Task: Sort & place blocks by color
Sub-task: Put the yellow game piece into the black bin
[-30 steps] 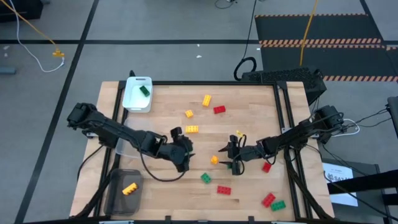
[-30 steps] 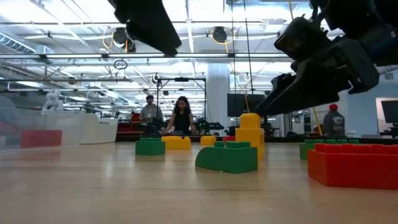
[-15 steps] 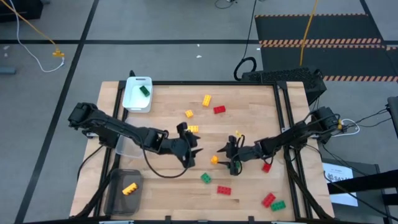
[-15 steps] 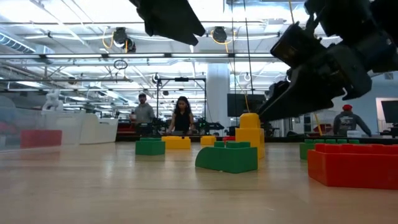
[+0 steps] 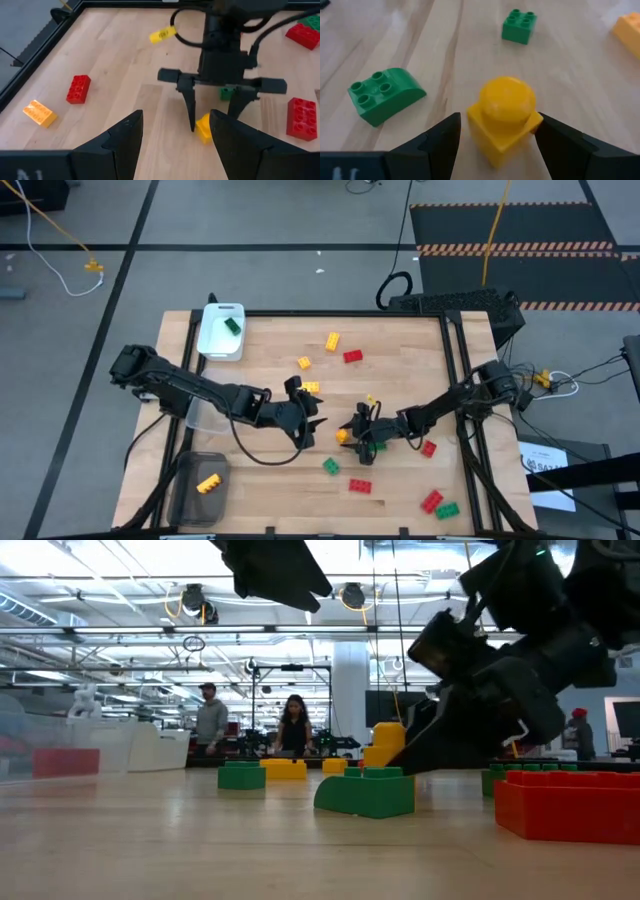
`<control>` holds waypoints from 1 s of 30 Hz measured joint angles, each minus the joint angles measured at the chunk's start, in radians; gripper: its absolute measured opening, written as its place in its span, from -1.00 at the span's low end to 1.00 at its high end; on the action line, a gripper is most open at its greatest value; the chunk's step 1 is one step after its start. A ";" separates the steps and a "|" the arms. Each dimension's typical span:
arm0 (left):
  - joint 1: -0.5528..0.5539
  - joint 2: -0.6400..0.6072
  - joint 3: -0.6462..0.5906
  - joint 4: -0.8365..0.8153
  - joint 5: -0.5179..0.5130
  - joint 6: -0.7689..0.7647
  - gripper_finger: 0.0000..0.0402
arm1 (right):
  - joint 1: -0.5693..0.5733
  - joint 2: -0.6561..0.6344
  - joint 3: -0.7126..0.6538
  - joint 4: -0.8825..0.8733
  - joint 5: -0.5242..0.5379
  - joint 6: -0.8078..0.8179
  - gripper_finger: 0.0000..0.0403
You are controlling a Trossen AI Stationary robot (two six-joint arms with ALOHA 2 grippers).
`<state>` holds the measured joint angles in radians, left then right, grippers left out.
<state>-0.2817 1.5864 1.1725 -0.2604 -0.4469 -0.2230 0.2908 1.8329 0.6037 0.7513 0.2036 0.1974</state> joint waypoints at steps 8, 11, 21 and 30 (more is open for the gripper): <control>-0.010 0.000 0.000 -0.016 0.001 -0.018 0.14 | -0.008 0.049 0.031 -0.012 0.001 -0.014 0.09; -0.013 0.000 0.000 -0.029 0.002 -0.019 0.14 | -0.008 0.034 0.031 -0.037 0.004 -0.028 -0.08; -0.013 0.000 0.000 -0.047 0.003 -0.026 0.14 | -0.008 -0.028 0.031 -0.028 0.008 -0.103 -0.24; -0.017 0.000 -0.001 -0.013 0.124 0.046 0.14 | -0.042 -0.280 0.034 -0.032 0.009 -0.286 -0.24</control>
<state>-0.2989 1.5867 1.1713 -0.2730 -0.3228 -0.1765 0.2487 1.5525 0.6380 0.7196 0.2127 -0.0886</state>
